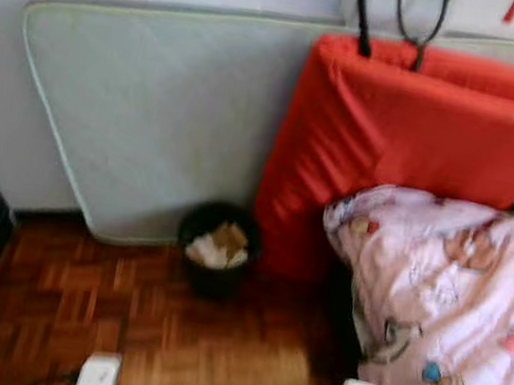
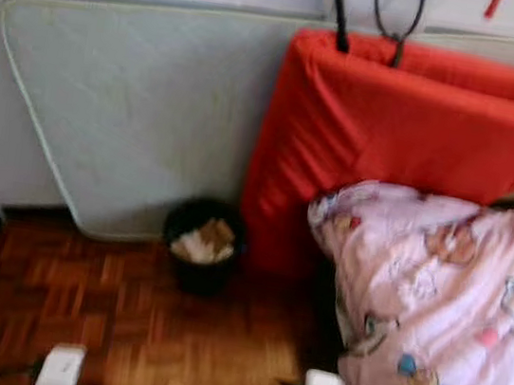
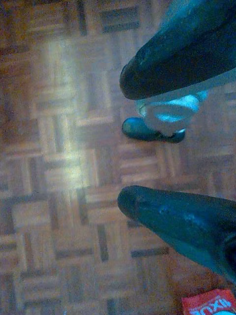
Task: Clean up the room
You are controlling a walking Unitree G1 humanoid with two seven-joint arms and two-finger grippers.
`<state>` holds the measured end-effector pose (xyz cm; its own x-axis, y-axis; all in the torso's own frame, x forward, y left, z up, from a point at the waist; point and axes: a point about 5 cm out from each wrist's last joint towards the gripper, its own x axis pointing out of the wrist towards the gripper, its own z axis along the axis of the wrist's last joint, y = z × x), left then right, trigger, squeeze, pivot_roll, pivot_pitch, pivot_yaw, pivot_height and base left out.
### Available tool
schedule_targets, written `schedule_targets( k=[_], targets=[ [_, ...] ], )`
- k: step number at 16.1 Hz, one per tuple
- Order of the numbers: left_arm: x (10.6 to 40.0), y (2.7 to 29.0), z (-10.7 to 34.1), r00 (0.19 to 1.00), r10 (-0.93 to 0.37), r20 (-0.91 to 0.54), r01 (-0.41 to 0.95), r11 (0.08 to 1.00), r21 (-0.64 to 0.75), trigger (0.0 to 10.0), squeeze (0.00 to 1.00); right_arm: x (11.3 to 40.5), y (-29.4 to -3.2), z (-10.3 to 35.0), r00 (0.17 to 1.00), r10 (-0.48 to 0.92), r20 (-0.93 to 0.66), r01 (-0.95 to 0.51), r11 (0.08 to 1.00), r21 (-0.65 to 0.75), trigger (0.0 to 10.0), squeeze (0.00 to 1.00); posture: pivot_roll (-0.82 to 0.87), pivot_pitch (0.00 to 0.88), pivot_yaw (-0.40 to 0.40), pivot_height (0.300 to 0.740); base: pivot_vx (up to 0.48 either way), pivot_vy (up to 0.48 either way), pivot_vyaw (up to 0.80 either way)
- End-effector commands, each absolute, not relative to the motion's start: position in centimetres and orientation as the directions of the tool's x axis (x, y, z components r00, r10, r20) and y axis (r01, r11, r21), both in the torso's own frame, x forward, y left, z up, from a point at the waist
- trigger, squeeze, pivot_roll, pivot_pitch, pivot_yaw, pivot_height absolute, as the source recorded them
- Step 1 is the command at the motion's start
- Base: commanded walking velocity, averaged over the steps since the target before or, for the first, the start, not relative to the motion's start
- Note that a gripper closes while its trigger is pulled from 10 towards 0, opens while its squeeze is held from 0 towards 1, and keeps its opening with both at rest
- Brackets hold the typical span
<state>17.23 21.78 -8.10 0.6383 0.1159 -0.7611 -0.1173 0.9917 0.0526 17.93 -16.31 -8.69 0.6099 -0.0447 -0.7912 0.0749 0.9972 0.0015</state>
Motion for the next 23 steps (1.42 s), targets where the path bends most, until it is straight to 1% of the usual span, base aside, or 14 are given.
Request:
schedule_targets(
  k=[1, 7, 12, 23],
  targets=[
    [17.77, 21.55, -7.87, 0.654, 0.110, -0.749, -0.108, 0.993, 0.052, 10.0, 0.00, 17.13, -16.95, -9.02, 0.588, -0.058, -0.807, 0.076, 0.997, -0.016, 10.0, 0.00, 0.12, 0.000, -0.039, 0.740, 0.000, 0.000, 0.80],
    [17.71, 21.73, -7.87, 0.651, 0.112, -0.750, -0.107, 0.993, 0.055, 10.0, 0.00, 17.05, -16.88, -9.07, 0.584, -0.057, -0.809, 0.081, 0.997, -0.012, 10.0, 0.00, 0.11, 0.000, -0.032, 0.740, 0.000, 0.000, 0.76],
    [17.95, 21.53, -7.80, 0.655, 0.109, -0.748, -0.105, 0.993, 0.053, 10.0, 0.00, 17.34, -17.14, -8.93, 0.588, -0.068, -0.806, 0.104, 0.995, -0.008, 10.0, 0.00, 0.10, 0.000, -0.037, 0.740, 0.000, 0.000, 0.00],
    [18.04, 21.53, -7.78, 0.653, 0.112, -0.749, -0.109, 0.993, 0.053, 10.0, 0.00, 17.97, -16.89, -8.66, 0.603, -0.062, -0.795, 0.095, 0.996, -0.006, 10.0, 0.00, 0.10, 0.000, -0.041, 0.740, 0.000, 0.000, 0.00]
  ],
)
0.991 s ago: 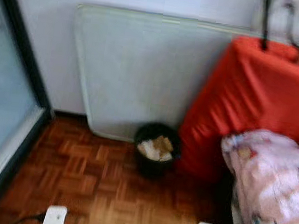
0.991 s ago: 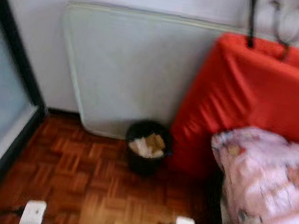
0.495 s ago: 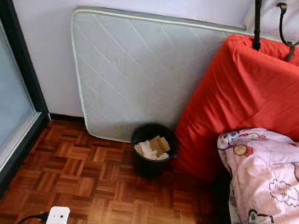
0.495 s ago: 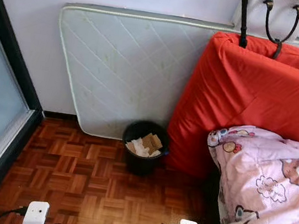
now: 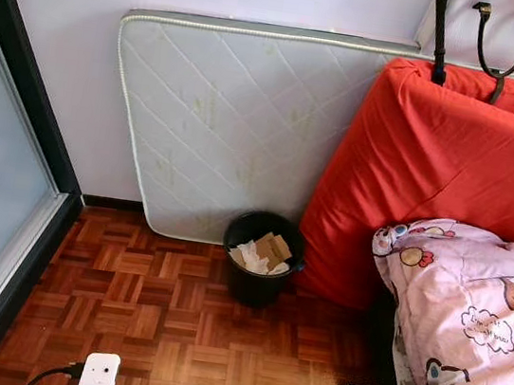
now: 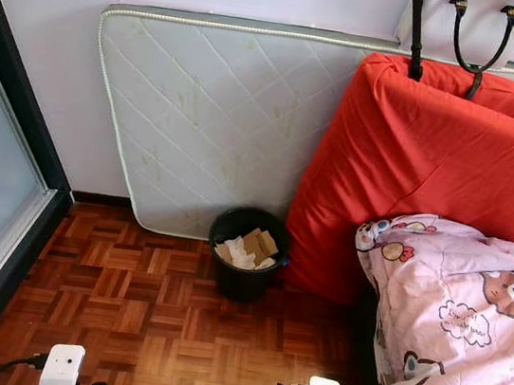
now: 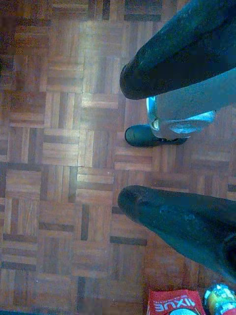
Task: Clean up the room
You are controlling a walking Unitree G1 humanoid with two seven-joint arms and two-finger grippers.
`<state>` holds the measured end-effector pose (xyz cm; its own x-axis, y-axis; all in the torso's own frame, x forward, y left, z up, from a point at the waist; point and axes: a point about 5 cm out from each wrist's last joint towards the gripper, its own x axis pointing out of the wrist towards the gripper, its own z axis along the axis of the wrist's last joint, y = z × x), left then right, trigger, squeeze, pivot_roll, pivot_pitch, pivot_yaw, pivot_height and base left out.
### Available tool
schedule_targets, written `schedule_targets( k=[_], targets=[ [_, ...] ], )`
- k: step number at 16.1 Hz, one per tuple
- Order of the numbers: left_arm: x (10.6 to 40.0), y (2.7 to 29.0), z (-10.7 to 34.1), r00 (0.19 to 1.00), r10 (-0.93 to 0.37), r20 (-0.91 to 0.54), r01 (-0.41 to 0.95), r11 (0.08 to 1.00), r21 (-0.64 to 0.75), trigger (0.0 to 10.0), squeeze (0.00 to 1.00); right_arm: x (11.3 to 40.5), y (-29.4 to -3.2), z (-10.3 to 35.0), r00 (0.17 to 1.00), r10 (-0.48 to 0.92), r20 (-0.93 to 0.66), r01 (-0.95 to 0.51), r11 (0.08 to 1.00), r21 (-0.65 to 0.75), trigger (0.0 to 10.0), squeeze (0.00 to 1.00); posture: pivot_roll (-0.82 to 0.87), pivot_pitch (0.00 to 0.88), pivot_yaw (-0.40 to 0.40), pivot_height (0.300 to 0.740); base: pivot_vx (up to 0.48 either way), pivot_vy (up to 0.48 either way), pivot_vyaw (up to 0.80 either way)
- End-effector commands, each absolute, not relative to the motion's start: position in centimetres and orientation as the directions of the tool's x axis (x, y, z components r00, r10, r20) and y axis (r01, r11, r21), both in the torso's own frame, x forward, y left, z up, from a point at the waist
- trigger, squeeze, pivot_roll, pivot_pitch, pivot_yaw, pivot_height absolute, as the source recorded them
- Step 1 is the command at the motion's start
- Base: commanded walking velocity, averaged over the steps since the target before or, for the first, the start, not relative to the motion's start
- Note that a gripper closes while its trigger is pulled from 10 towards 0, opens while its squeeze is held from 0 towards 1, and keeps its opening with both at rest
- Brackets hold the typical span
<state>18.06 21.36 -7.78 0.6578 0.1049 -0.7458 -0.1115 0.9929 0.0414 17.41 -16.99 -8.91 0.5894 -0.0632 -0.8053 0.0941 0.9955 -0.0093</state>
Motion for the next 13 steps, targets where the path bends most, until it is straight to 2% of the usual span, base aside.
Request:
schedule_targets(
  k=[1, 13],
  targets=[
    [18.06, 21.55, -7.77, 0.653, 0.113, -0.749, -0.114, 0.992, 0.051, 10.0, 0.00, 18.04, -16.80, -8.63, 0.605, -0.060, -0.794, 0.093, 0.996, -0.004, 10.0, 0.00, 0.10, 0.000, -0.041, 0.740, 0.000, 0.000, 0.00],
    [17.88, 21.62, -7.95, 0.625, 0.121, -0.771, -0.101, 0.992, 0.074, 10.0, 0.00, 17.73, -16.73, -8.81, 0.590, -0.039, -0.806, 0.094, 0.995, 0.020, 10.0, 0.00, 0.10, 0.000, -0.040, 0.740, 0.000, 0.000, 0.00]
  ],
)
